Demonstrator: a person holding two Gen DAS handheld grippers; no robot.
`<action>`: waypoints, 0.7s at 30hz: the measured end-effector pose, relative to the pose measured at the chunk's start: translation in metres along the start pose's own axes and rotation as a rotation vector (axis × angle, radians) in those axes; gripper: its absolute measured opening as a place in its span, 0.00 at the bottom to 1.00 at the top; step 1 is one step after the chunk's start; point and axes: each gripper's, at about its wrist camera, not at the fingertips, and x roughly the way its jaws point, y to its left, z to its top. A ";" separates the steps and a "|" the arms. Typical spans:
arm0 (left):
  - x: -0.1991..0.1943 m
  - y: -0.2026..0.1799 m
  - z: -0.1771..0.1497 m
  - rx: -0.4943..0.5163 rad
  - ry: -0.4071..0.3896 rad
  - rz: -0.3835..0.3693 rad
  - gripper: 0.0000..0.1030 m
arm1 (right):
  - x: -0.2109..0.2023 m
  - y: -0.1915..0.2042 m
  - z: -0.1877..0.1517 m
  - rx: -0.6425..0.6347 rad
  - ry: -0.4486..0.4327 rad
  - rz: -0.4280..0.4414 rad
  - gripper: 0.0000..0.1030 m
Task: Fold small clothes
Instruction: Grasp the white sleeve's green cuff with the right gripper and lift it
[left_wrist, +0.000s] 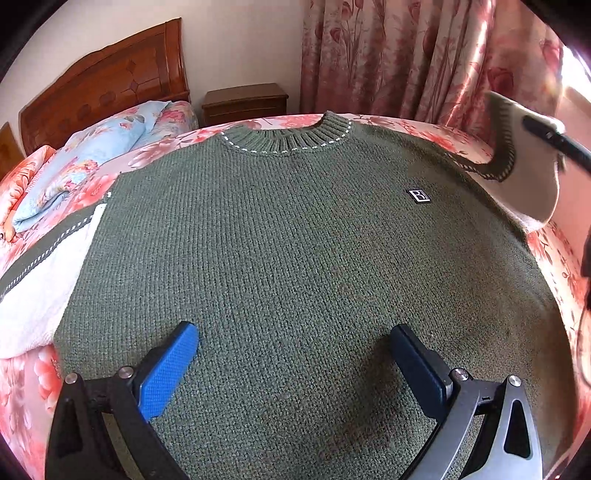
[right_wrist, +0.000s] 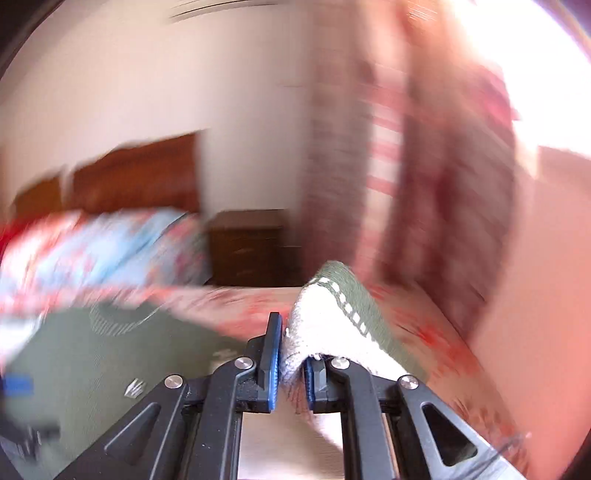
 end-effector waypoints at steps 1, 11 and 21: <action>-0.001 0.001 -0.001 -0.002 -0.001 -0.001 1.00 | 0.005 0.033 -0.002 -0.136 0.023 0.041 0.10; -0.003 -0.001 0.008 -0.022 0.028 -0.021 1.00 | 0.024 0.124 -0.074 -0.573 0.217 0.057 0.27; 0.023 -0.025 0.083 -0.167 0.039 -0.195 1.00 | -0.001 0.082 -0.088 -0.343 0.263 0.126 0.29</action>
